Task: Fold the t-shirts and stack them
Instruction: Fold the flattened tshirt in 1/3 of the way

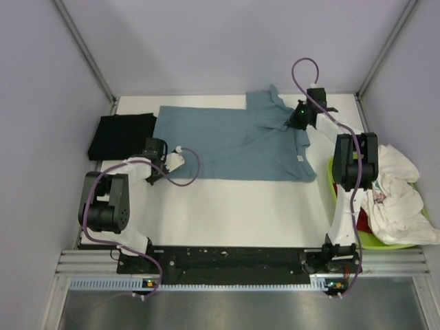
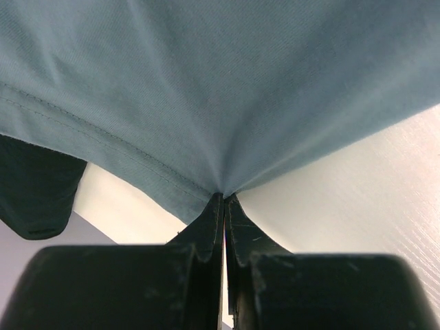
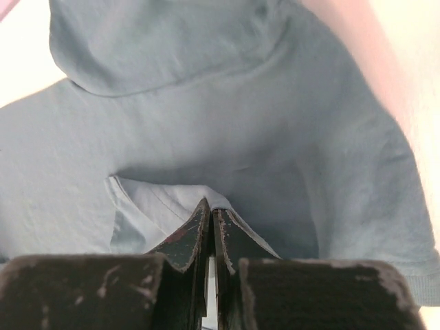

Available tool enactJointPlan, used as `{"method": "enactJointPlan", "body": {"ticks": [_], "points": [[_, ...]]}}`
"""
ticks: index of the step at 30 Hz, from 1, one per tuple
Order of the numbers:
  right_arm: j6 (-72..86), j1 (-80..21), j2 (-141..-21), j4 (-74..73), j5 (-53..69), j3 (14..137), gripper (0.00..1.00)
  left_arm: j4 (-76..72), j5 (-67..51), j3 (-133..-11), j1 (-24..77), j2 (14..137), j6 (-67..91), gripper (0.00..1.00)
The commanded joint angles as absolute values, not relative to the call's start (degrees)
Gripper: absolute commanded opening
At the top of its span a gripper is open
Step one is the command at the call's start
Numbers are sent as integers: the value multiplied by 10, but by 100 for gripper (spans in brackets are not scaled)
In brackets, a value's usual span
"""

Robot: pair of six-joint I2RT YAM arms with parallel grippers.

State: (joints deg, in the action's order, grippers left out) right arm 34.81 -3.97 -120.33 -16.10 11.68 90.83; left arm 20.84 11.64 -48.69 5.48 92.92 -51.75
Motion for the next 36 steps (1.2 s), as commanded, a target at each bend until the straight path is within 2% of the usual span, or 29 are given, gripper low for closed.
{"method": "enactJointPlan", "body": {"ticks": [1, 3, 7, 9, 14, 17, 20, 22, 25, 28, 32, 36], "points": [[291, -35, -1228, -176, 78, 975, 0, 188, 134, -476, 56, 933, -522, 0], [285, -35, -1238, -185, 83, 990, 3, 190, 134, -477, 55, 933, -522, 0], [275, -34, -1249, -200, 49, 1008, 28, 199, 129, -482, 55, 932, -521, 0], [272, -29, -1255, -202, 34, 1026, 38, 203, 128, -482, 55, 928, -522, 0], [252, -14, -1271, -249, 13, 1117, 38, 203, 134, -475, 55, 921, -526, 0], [206, -20, -1229, -311, -16, 1133, 37, 202, 139, -471, 55, 913, -525, 0], [164, -42, -1132, -331, -47, 1031, 38, 199, 140, -466, 55, 904, -525, 0], [143, -66, -1068, -342, -68, 918, 43, 197, 140, -464, 55, 902, -525, 0], [162, -79, -999, -372, -66, 814, 48, 199, 146, -468, 55, 902, -524, 0], [182, -89, -946, -387, -46, 739, 61, 201, 147, -473, 55, 901, -524, 0], [195, -107, -900, -394, -75, 644, 63, 200, 142, -470, 55, 898, -520, 0], [188, -107, -912, -386, -113, 599, 63, 197, 140, -464, 55, 893, -516, 0]]}}
